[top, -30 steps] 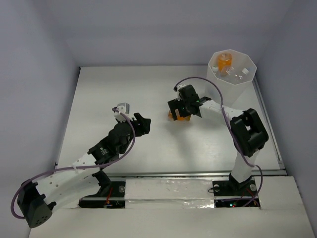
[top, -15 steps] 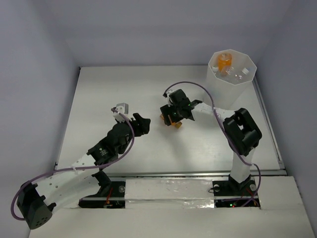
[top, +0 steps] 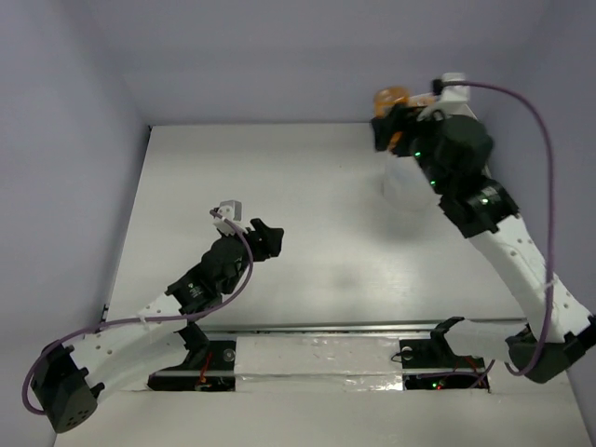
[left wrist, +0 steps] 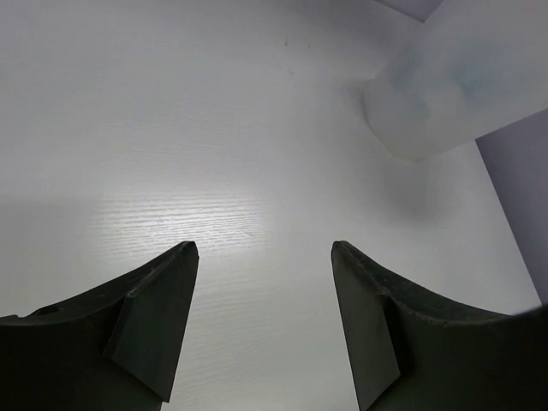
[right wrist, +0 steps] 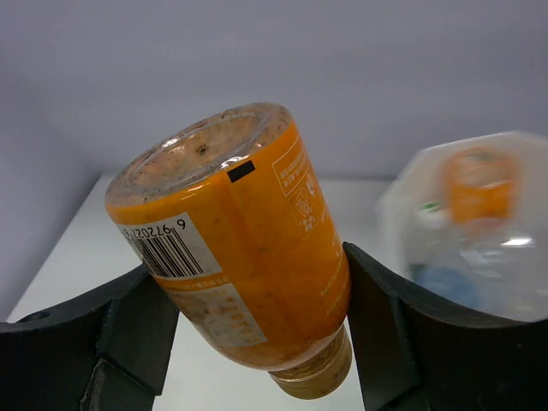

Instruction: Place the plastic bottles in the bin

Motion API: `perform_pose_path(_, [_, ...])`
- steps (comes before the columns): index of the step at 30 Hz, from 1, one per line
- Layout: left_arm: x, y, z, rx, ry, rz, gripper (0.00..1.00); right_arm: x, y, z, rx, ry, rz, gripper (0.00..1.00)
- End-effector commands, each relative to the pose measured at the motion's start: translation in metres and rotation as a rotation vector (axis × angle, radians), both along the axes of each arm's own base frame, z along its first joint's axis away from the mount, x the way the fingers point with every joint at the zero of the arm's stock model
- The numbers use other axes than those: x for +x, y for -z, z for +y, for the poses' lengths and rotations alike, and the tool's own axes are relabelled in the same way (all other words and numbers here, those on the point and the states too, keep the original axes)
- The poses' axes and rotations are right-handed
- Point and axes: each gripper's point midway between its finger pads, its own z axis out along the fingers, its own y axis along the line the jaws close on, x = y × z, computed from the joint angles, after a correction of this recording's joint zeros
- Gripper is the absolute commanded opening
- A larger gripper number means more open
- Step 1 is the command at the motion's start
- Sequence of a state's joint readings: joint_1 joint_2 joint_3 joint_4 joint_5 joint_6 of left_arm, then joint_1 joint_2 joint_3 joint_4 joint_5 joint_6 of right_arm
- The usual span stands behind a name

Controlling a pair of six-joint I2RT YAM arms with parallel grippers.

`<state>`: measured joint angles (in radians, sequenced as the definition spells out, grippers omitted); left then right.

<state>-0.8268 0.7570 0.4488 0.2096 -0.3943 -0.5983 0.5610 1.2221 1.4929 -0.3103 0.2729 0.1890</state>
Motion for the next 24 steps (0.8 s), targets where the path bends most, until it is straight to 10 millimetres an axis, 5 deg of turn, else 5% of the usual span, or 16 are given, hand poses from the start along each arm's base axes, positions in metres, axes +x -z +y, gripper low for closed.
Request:
perform_pose_path(1, [0.006,-0.006,0.001,-0.012,-0.013,-0.046,0.61,0.022,-0.022,-0.088,0.049,0.339,-0.038,0.47])
perform_pose_path(4, [0.006,-0.002,0.006,0.009,-0.030,-0.048,0.61,0.039,-0.037,-0.136,0.047,0.510,-0.073,0.48])
perform_pose_path(5, [0.006,-0.001,0.007,0.014,-0.034,-0.050,0.61,0.052,-0.022,-0.146,0.004,0.559,-0.021,0.48])
perform_pose_path(14, [0.004,0.001,0.010,0.012,-0.034,-0.066,0.61,0.089,0.010,-0.223,-0.152,0.752,0.129,0.52])
perform_pose_path(21, [0.004,0.001,0.013,0.012,-0.043,-0.065,0.61,0.109,0.044,-0.231,-0.173,0.745,0.201,0.58])
perform_pose_path(24, [0.004,0.000,0.014,0.008,-0.048,-0.069,0.62,0.110,0.044,-0.228,-0.142,0.735,0.203,0.79])
